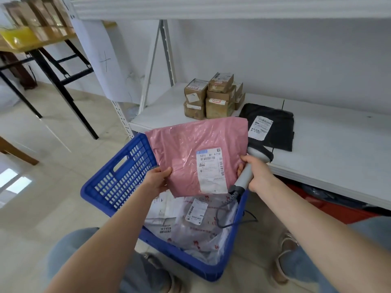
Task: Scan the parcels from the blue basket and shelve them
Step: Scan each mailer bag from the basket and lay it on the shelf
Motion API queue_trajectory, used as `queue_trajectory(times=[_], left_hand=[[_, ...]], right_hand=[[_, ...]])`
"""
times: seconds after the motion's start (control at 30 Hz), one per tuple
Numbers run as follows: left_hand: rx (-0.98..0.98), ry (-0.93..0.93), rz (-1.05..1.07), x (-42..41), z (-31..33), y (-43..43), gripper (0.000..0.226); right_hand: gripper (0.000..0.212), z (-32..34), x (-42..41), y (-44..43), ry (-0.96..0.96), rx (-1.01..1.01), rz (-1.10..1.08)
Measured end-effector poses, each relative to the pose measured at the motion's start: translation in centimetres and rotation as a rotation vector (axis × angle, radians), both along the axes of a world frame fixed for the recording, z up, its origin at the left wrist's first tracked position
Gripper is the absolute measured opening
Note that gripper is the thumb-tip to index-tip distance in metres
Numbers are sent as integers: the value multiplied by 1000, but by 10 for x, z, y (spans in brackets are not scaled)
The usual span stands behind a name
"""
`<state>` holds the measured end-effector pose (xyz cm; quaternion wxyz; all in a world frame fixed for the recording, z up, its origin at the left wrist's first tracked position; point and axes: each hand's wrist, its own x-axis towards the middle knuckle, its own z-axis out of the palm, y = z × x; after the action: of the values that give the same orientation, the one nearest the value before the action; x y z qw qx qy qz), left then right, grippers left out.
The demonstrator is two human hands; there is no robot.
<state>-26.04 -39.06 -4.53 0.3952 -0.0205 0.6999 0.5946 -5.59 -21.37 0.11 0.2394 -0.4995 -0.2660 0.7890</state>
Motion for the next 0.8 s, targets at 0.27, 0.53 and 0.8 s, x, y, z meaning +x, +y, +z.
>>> queue_trajectory(times=[0.27, 0.53, 0.8], left_hand=[[-11, 116, 118, 4, -9, -12, 15], [32, 161, 136, 30, -8, -7, 20], [9, 180, 139, 39, -12, 2, 27]], right_hand=[[16, -6, 22, -30, -87, 174, -43], [15, -3, 43, -101, -197, 396, 169], [17, -9, 58, -123, -292, 483, 220]])
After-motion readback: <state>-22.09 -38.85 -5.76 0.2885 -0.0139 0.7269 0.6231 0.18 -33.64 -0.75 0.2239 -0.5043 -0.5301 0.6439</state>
